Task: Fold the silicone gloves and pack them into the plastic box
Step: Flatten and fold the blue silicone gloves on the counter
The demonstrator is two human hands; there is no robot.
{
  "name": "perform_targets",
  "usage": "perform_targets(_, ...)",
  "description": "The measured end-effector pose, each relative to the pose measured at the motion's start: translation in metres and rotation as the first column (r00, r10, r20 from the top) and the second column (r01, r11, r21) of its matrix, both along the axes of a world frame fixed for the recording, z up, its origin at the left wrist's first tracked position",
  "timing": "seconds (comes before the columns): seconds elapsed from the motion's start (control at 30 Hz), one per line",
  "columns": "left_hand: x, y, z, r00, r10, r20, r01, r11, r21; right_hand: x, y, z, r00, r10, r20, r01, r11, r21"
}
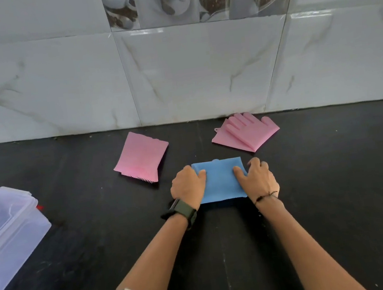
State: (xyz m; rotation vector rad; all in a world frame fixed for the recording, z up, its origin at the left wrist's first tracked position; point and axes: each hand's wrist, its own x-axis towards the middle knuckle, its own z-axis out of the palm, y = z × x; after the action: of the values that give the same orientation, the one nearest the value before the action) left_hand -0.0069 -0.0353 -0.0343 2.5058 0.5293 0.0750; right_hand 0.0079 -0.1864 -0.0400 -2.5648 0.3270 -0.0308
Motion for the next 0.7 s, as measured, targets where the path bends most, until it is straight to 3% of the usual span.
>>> perform_targets(0.07, 0.001, -0.005, 0.004, 0.998, 0.006, -0.068, 0.004, 0.989, 0.151, 0.002, 0.001, 0.000, 0.995, -0.065, -0.078, 0.062, 0.997, -0.041)
perform_targets(0.1, 0.002, -0.006, 0.005, 0.995, 0.016, -0.103, -0.004, 0.993, 0.115, 0.002, 0.002, 0.000, 0.991, -0.083, -0.106, 0.080, 0.996, -0.033)
perform_targets(0.23, 0.000, -0.015, 0.010, 0.977, 0.001, -0.211, -0.044, 0.979, -0.201, 0.008, 0.004, 0.007, 0.977, 0.025, -0.211, 0.004, 0.990, 0.139)
perform_targets(0.33, -0.010, -0.031, 0.014, 0.979, 0.046, -0.199, -0.117, 0.924, -0.364, 0.009, -0.007, 0.010, 0.967, 0.090, -0.239, -0.001, 0.937, 0.348)
perform_targets(0.43, -0.025, -0.054, 0.010, 0.985, 0.122, -0.119, -0.165, 0.854, -0.494, -0.001, -0.030, 0.009, 0.985, 0.044, -0.169, 0.042, 0.881, 0.472)
perform_targets(0.53, -0.038, -0.091, 0.008, 0.993, 0.115, 0.018, -0.085, 0.826, -0.557, -0.018, -0.064, 0.011, 0.999, -0.044, -0.024, 0.050, 0.885, 0.463)
perform_targets(0.63, -0.046, -0.129, 0.009, 0.990, 0.050, 0.134, 0.033, 0.830, -0.557, -0.033, -0.105, 0.018, 0.986, -0.124, 0.109, 0.067, 0.905, 0.420)
perform_targets(0.7, -0.050, -0.150, 0.007, 0.992, -0.040, 0.120, 0.093, 0.872, -0.481, -0.042, -0.128, 0.017, 0.982, -0.146, 0.119, 0.098, 0.937, 0.336)
